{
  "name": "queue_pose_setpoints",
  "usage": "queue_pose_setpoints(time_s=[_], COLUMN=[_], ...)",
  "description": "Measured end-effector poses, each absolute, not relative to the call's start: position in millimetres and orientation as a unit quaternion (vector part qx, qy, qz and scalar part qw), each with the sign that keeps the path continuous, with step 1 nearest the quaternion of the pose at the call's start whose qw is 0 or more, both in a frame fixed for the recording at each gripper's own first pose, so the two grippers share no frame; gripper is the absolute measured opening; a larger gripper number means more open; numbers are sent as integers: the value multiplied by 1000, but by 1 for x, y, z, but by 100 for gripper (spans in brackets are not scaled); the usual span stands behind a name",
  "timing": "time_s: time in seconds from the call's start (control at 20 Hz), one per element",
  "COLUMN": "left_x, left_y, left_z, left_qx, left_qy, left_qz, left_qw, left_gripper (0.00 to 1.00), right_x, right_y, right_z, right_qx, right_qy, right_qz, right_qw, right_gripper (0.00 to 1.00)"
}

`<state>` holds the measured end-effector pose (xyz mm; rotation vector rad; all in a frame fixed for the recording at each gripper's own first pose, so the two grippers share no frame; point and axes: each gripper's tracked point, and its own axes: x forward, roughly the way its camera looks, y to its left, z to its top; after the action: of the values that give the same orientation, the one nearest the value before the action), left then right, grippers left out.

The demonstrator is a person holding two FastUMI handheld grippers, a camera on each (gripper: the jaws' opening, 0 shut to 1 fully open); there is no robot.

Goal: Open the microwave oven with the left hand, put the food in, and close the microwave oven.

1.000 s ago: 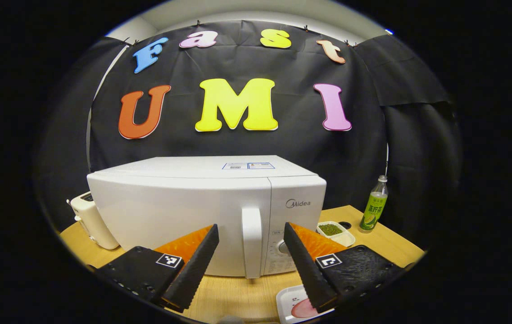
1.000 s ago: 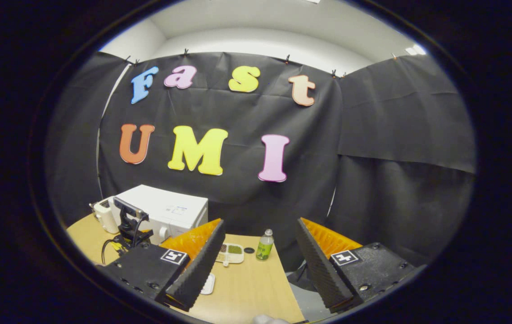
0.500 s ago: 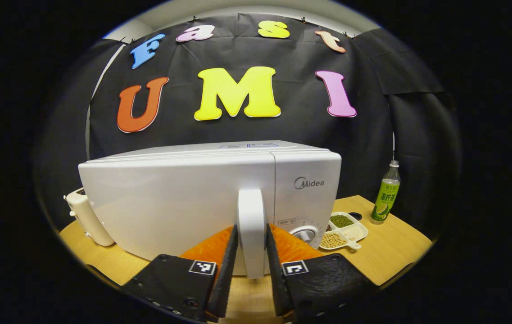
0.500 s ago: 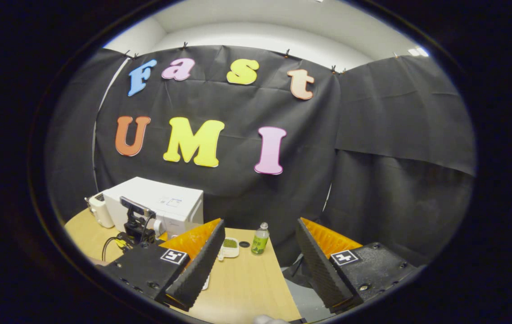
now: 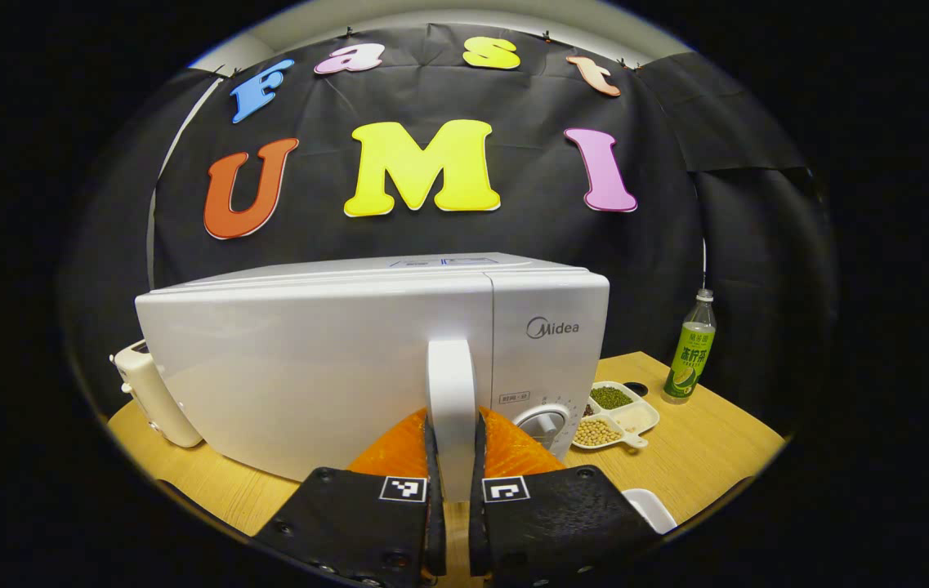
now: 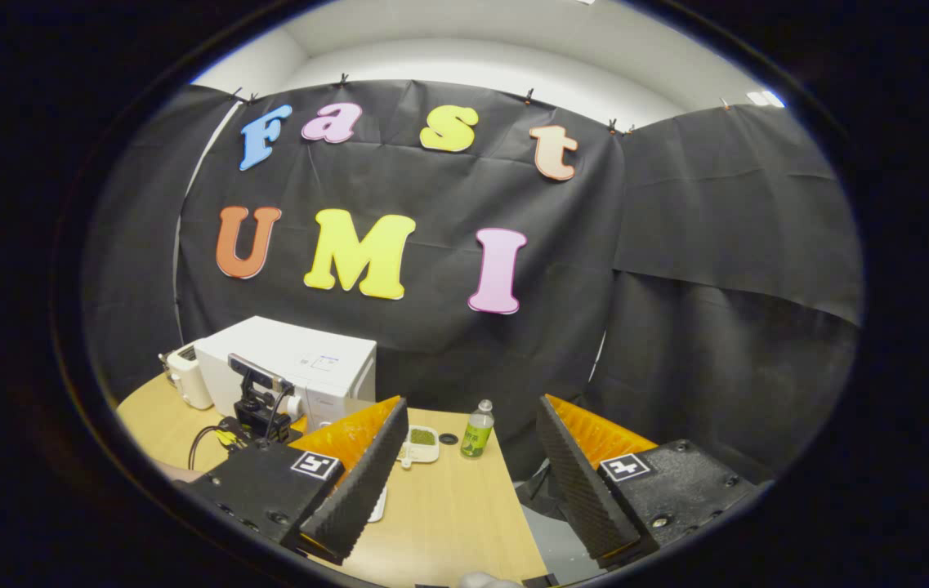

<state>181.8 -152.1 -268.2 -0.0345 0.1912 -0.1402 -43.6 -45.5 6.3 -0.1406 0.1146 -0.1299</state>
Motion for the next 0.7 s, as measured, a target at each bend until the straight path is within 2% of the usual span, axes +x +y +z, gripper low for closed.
queue_pose_setpoints(time_s=[0.05,0.2,0.25,0.3,0.35,0.45,0.55,0.6,0.7], left_x=[181,180,179,175,167,143,115,101,75], left_y=[-151,-152,-151,-150,-150,-143,-134,-129,-116], left_z=[-268,-268,-268,-269,-269,-267,-271,-271,-271], left_qx=[-15,-26,-21,-23,-23,-22,-30,-29,-19], left_qy=[95,98,97,101,98,83,89,91,92], left_qz=[-73,-84,-87,-87,-90,-94,-103,-110,-125], left_qw=[993,991,991,991,991,992,990,989,988], left_gripper=[6,6,6,4,4,4,4,4,4], right_x=[-45,-47,-47,-48,-48,-49,-48,-47,-43], right_y=[-43,-40,-38,-34,-32,-29,-19,-14,0], right_z=[6,8,13,13,13,12,11,8,4], right_qx=[-69,-76,-73,-73,-76,-86,-90,-91,-94], right_qy=[59,59,54,53,54,52,51,51,51], right_qz=[-63,-61,-60,-58,-56,-52,-39,-31,-12], right_qw=[994,993,994,994,994,994,994,994,994], right_gripper=[96,100,96,100,96,100,96,100,97])
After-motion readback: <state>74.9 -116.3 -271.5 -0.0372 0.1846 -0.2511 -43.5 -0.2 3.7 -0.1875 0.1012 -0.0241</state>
